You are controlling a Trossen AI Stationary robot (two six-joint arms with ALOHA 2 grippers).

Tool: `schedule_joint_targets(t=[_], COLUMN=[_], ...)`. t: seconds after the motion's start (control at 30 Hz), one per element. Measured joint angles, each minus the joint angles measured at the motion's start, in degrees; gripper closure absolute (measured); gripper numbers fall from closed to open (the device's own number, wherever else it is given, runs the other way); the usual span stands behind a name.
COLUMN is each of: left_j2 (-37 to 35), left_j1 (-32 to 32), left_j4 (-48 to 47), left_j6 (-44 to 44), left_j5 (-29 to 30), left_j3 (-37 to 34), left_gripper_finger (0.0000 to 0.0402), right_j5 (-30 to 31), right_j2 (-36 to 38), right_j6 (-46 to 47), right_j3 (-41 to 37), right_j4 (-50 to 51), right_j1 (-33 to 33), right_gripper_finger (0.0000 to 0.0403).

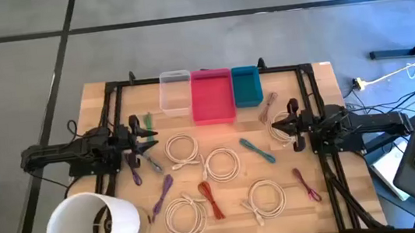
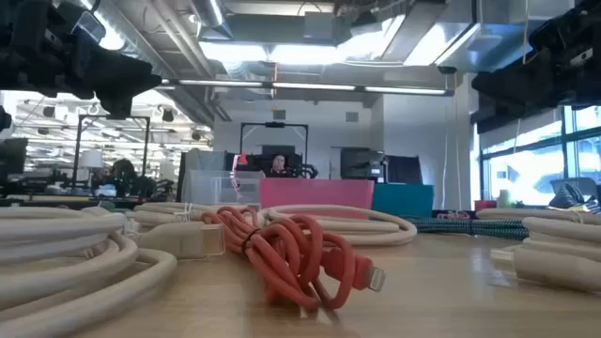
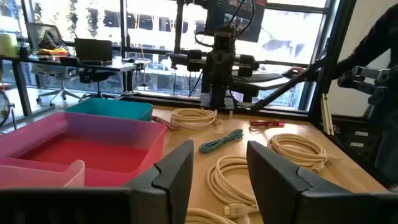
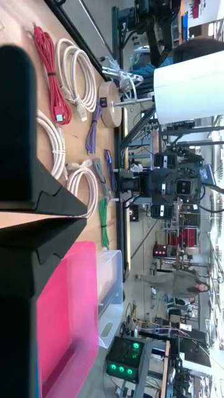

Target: Pick & Place USB Port

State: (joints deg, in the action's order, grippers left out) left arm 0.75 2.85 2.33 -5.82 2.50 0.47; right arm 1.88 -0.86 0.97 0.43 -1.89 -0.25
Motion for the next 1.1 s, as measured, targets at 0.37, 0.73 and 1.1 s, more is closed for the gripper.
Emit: schedule_joint_targets(t=[0.37,0.73,1.1], left_j2=[0.0,0.0,0.0], left_j1=[0.0,0.0,0.0], left_j4=[0.0,0.0,0.0], left_j6=[0.0,0.0,0.0], left_j5=[0.0,0.0,0.0], left_j3=[0.0,0.0,0.0], left_gripper_finger=[0.0258,0.0258,0.0258], right_j5=[0.0,0.0,-0.4], right_j2=[0.0,0.0,0.0], right_j6=[0.0,0.0,2.2], right_j3=[0.0,0.0,0.0], right_j4=[0.0,0.0,-6.1], right_j1=[0.0,0.0,0.0], right_gripper_finger=[0.0382,0.0382,0.0382])
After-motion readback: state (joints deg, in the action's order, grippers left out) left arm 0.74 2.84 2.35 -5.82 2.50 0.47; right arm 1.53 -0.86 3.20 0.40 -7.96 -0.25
